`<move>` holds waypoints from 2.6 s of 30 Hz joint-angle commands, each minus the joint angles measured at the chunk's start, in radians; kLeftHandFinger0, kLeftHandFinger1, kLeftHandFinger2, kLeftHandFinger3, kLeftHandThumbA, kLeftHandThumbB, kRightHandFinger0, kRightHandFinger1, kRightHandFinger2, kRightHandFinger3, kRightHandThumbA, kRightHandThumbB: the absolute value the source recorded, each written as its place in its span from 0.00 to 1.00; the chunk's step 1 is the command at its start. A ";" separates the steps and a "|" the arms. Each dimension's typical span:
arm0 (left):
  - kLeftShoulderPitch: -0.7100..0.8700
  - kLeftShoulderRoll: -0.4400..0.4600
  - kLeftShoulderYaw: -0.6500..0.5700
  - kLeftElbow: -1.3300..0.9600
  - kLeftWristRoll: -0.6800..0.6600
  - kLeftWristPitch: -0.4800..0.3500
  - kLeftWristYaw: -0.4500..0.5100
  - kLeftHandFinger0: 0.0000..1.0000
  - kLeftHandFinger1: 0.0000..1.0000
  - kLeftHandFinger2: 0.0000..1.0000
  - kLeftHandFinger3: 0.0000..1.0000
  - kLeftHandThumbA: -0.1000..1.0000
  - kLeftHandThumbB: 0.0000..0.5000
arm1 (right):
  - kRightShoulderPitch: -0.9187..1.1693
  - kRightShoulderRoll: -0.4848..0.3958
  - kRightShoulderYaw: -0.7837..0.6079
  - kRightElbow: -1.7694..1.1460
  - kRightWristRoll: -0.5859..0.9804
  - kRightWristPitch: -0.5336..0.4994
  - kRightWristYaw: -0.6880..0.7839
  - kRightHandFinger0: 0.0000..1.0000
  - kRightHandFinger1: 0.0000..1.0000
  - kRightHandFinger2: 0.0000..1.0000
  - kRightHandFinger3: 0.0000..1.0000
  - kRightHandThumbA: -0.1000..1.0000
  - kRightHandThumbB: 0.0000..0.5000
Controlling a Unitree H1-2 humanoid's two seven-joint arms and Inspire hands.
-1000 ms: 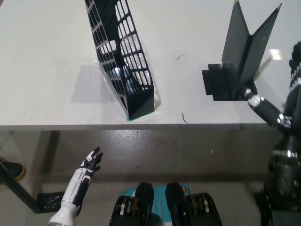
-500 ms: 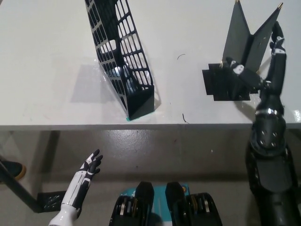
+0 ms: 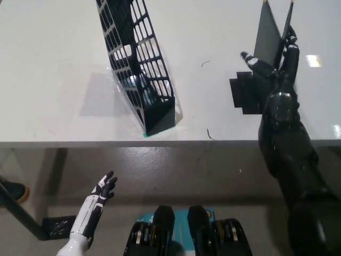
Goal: A notebook is kept standing on the table on the right hand side and a black shelf is kept on the left hand side and the robot uses its right hand to grab the notebook and places it in the shelf
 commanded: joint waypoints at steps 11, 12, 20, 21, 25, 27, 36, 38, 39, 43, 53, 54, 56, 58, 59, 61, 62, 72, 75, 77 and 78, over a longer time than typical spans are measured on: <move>-0.015 0.013 0.016 -0.003 0.001 -0.041 0.006 1.00 1.00 1.00 1.00 1.00 0.41 | -0.153 -0.031 -0.154 0.161 0.226 -0.166 -0.049 0.00 0.10 0.59 0.68 0.00 0.24; -0.014 0.012 0.016 -0.006 -0.001 -0.040 0.007 1.00 1.00 1.00 1.00 1.00 0.37 | -0.153 -0.032 -0.145 0.161 0.225 -0.169 -0.054 0.00 0.10 0.59 0.68 0.00 0.24; -0.015 0.013 0.016 -0.012 0.004 -0.037 0.007 1.00 1.00 1.00 1.00 1.00 0.35 | -0.146 -0.040 -0.055 0.132 0.189 -0.212 -0.091 0.00 0.11 0.56 0.60 0.00 0.28; -0.016 0.014 0.016 -0.011 0.007 -0.038 0.007 1.00 1.00 1.00 1.00 1.00 0.35 | -0.144 -0.037 -0.038 0.110 0.176 -0.222 -0.103 0.00 0.12 0.56 0.60 0.00 0.26; -0.016 0.016 0.015 -0.016 0.008 -0.030 0.005 1.00 1.00 1.00 1.00 1.00 0.36 | -0.109 -0.022 0.032 -0.047 0.127 -0.241 -0.117 0.00 0.13 0.57 0.63 0.00 0.25; -0.016 0.016 0.014 -0.018 0.007 -0.022 0.002 1.00 1.00 1.00 1.00 1.00 0.36 | -0.050 0.005 0.097 -0.286 0.062 -0.186 -0.130 0.00 0.09 0.52 0.61 0.00 0.28; -0.022 0.018 0.013 -0.015 0.010 -0.026 0.005 1.00 1.00 1.00 1.00 1.00 0.36 | 0.090 0.108 0.248 -0.985 -0.091 0.007 -0.046 0.00 0.07 0.54 0.69 0.00 0.14; -0.024 0.019 0.011 -0.016 0.012 -0.020 0.003 1.00 1.00 1.00 1.00 1.00 0.37 | 0.098 0.113 0.280 -1.045 -0.122 0.015 -0.022 0.00 0.07 0.53 0.70 0.00 0.13; -0.025 0.018 0.011 -0.016 0.008 -0.018 0.001 1.00 1.00 1.00 1.00 1.00 0.36 | 0.102 0.117 0.291 -1.066 -0.131 0.020 -0.015 0.00 0.08 0.54 0.70 0.00 0.14; -0.027 0.020 0.011 -0.015 0.009 -0.014 0.001 1.00 1.00 1.00 1.00 1.00 0.34 | 0.106 0.134 0.345 -1.132 -0.217 0.036 -0.004 0.00 0.11 0.56 0.71 0.00 0.17; -0.027 0.020 0.009 -0.014 0.010 -0.013 0.000 1.00 1.00 1.00 1.00 1.00 0.32 | 0.082 0.163 0.455 -1.118 -0.304 0.030 -0.020 0.00 0.21 0.69 0.80 0.00 0.21; -0.027 0.022 0.008 -0.013 0.013 -0.017 0.000 1.00 1.00 1.00 1.00 1.00 0.30 | 0.080 0.169 0.461 -1.122 -0.304 0.038 -0.021 0.00 0.22 0.69 0.80 0.00 0.19; -0.029 0.023 0.009 -0.009 0.012 -0.020 -0.001 1.00 1.00 1.00 1.00 1.00 0.29 | 0.073 0.178 0.476 -1.124 -0.294 0.042 -0.023 0.00 0.22 0.68 0.78 0.00 0.19; -0.031 0.024 0.009 -0.004 0.012 -0.023 0.000 1.00 1.00 1.00 1.00 1.00 0.30 | 0.065 0.181 0.494 -1.125 -0.287 0.039 -0.021 0.00 0.18 0.62 0.77 0.00 0.18; -0.030 0.023 0.008 -0.008 0.014 -0.015 0.001 1.00 1.00 1.00 1.00 1.00 0.31 | 0.060 0.184 0.506 -1.128 -0.287 0.045 -0.016 0.00 0.17 0.62 0.78 0.00 0.17; -0.027 0.020 0.007 -0.011 0.012 -0.013 0.001 1.00 1.00 1.00 1.00 1.00 0.32 | 0.056 0.186 0.523 -1.126 -0.305 0.050 -0.025 0.00 0.16 0.62 0.79 0.00 0.17; -0.026 0.020 0.008 -0.016 0.009 -0.006 -0.002 1.00 1.00 1.00 1.00 1.00 0.32 | 0.052 0.187 0.528 -1.124 -0.318 0.058 -0.033 0.00 0.16 0.62 0.79 0.00 0.18; -0.016 0.020 0.004 -0.018 0.006 -0.017 -0.007 1.00 1.00 1.00 1.00 1.00 0.27 | 0.007 0.184 0.557 -0.998 -0.378 0.031 -0.059 0.00 0.12 0.64 0.83 0.00 0.15; -0.013 0.018 0.002 -0.012 0.009 -0.019 -0.005 1.00 1.00 1.00 1.00 1.00 0.28 | 0.004 0.188 0.555 -0.946 -0.391 0.016 -0.078 0.00 0.12 0.65 0.83 0.00 0.18; -0.011 0.019 0.000 -0.008 0.010 -0.024 -0.006 1.00 1.00 1.00 1.00 1.00 0.28 | 0.004 0.186 0.555 -0.900 -0.400 -0.003 -0.091 0.00 0.12 0.66 0.83 0.00 0.18; -0.010 0.019 0.000 -0.010 0.008 -0.022 -0.009 1.00 1.00 1.00 1.00 1.00 0.29 | 0.006 0.185 0.555 -0.884 -0.404 -0.005 -0.095 0.00 0.12 0.66 0.83 0.00 0.18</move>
